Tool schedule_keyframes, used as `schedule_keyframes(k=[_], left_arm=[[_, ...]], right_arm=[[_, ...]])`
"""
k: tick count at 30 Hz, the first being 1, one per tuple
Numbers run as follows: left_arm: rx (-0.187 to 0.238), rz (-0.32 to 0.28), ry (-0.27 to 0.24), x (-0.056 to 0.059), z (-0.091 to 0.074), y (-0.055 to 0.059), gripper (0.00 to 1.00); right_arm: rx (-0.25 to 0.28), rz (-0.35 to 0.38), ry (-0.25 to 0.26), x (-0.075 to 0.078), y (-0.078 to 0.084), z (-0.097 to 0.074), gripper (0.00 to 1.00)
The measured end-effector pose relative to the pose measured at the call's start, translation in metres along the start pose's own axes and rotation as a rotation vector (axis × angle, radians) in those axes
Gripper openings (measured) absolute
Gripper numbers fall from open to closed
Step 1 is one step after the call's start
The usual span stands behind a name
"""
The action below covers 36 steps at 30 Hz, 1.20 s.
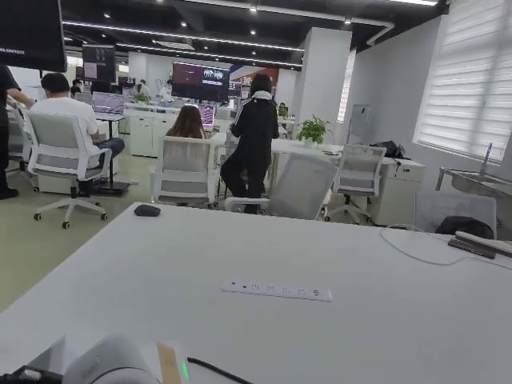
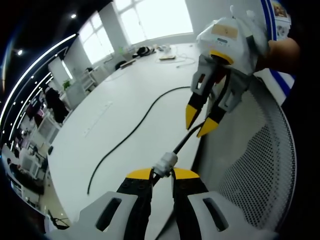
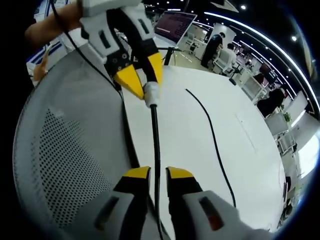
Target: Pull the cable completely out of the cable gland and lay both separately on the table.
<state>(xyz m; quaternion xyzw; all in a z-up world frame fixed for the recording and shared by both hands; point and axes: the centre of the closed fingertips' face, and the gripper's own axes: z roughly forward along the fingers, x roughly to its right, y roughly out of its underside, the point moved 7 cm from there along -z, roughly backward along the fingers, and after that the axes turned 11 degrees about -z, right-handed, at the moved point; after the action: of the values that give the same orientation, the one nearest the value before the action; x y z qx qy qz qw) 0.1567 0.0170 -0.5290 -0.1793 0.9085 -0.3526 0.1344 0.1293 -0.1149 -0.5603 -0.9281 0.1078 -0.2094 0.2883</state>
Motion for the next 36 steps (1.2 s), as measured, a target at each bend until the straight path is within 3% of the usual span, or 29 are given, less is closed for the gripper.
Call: schedule_keyframes(k=[3, 8, 10, 36], left_arm=[[-0.002, 0.008, 0.007, 0.005, 0.002, -0.001, 0.15], [0.006, 0.014, 0.019, 0.012, 0.003, -0.004, 0.15], [0.006, 0.011, 0.023, 0.013, 0.004, -0.004, 0.15], [0.017, 0.019, 0.054, 0.022, 0.01, -0.007, 0.15]], right_arm=[[0.062, 0.006, -0.015, 0.003, -0.019, -0.001, 0.14], [0.093, -0.02, -0.041, 0.001, -0.032, 0.003, 0.11], [0.085, -0.039, -0.057, -0.001, -0.031, 0.004, 0.03], [0.125, 0.02, -0.057, -0.005, -0.017, -0.001, 0.03]])
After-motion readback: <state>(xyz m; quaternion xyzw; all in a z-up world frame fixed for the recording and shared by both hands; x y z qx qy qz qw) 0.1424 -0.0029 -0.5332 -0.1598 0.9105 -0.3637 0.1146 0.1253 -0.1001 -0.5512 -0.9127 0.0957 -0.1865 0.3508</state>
